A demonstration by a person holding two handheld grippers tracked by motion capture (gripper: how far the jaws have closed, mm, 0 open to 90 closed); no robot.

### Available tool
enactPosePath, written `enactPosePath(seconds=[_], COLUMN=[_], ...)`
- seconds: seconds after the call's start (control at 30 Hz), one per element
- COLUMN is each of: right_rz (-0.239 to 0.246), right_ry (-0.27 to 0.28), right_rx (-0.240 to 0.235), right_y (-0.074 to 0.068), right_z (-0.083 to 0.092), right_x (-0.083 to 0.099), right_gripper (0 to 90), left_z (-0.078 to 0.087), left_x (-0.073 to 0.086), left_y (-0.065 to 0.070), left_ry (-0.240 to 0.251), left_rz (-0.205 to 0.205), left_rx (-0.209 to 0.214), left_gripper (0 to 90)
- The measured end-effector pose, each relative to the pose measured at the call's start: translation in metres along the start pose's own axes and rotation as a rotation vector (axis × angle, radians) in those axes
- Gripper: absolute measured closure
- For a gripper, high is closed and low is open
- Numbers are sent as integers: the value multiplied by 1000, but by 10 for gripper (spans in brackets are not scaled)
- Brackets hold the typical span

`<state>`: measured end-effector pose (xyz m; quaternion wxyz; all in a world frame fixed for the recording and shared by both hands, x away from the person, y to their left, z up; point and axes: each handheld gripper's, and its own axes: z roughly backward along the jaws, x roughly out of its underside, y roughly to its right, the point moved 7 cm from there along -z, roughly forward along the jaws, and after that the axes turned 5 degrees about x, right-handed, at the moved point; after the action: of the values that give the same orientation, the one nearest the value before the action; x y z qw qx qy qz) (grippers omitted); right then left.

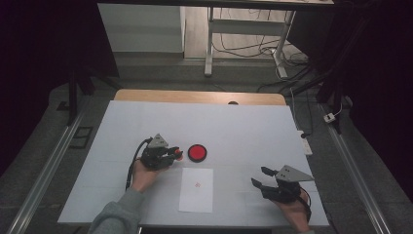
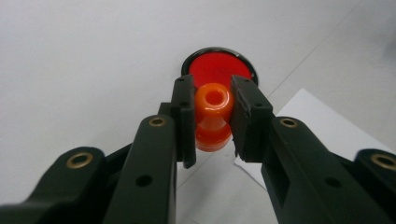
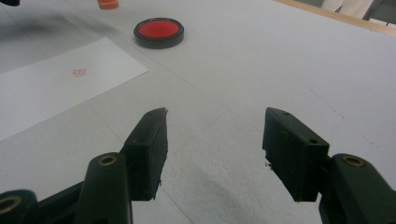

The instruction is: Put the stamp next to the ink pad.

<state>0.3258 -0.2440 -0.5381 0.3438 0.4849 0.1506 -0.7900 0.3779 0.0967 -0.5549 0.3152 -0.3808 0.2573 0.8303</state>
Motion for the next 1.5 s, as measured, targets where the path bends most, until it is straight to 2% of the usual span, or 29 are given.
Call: enactPosePath(seconds=[0.33,0.67,0.7,0.83,0.97,1.17,1.33,1.5], right_rz=[-3,-3,-2,-2,-5,-6,-4,-2], right_ry=[3,-2,-2,-4,3,5,2,0], right_rx=[0,6,-5,0,-2,-2,5,-1], right_y=[-1,0,0,0,0,0,1,0], right_z=[-1,-1,-1,-1,-1,-1,0,-1], right_x=[0,0,0,1,0,0,0,0], right_gripper=[398,398,398,398,397,397,397,397], left_z=[-15,-19,-20,-20,-17,-10,-2,0], left_x=[8,11,12,11,8,1,-3,-5], left_y=[-1,1,1,1,2,1,-1,-1], left_ry=[-66,-94,-95,-95,-73,-15,34,44], left_rz=[-25,-31,-32,-32,-32,1,29,50], left_rx=[-41,-49,-48,-46,-43,-53,-50,-46], left_gripper=[710,704,702,630,534,390,347,310])
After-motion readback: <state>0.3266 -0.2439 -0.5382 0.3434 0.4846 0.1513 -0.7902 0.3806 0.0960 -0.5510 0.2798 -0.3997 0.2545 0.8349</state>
